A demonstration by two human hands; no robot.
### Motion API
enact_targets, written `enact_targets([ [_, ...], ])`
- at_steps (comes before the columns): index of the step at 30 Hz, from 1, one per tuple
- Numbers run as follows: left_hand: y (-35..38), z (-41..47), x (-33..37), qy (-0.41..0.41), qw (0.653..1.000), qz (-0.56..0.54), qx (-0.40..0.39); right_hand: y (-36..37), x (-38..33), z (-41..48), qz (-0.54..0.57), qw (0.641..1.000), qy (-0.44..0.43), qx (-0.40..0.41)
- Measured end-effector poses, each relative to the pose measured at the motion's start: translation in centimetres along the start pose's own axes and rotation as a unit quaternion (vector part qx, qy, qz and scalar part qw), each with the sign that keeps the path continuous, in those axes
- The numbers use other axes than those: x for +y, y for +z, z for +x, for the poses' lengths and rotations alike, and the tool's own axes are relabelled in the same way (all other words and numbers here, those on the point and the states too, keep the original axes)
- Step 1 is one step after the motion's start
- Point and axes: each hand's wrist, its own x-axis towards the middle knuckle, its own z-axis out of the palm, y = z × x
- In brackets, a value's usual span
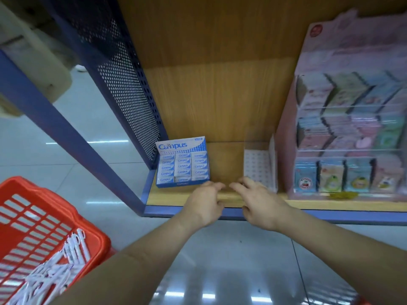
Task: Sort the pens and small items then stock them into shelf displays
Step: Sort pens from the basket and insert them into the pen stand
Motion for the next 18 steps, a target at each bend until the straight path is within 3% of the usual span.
enact_targets([
  [4,-2.6,-1.6,-1.0,0.009,0.999,0.048,-0.014,-1.6,-1.9,0.0,-0.117,0.993,0.025,-0.001],
  [7,-5.5,-3.9,-1.9,0.017,0.994,0.107,-0.016,-3.3,-4.9,1.0,-0.134,0.989,-0.037,0.044],
  [10,-8.8,-6.9,-2.7,0.024,0.986,0.165,0.007,-4.2,-8.9,1.9,-0.036,0.989,-0.134,0.048],
  [14,-13.0,-12.4,-3.9,-0.017,0.968,0.239,0.072,-3.9,-14.3,3.0,0.165,0.967,-0.192,-0.023],
  [16,-14.0,-15.5,-5.5,-0.062,0.960,0.243,0.123,-2.9,-16.9,3.8,0.236,0.949,-0.200,-0.058],
  [18,-13.8,-18.4,-7.2,-0.160,0.956,0.199,0.144,-2.0,-19.4,4.6,0.336,0.920,-0.161,-0.118],
])
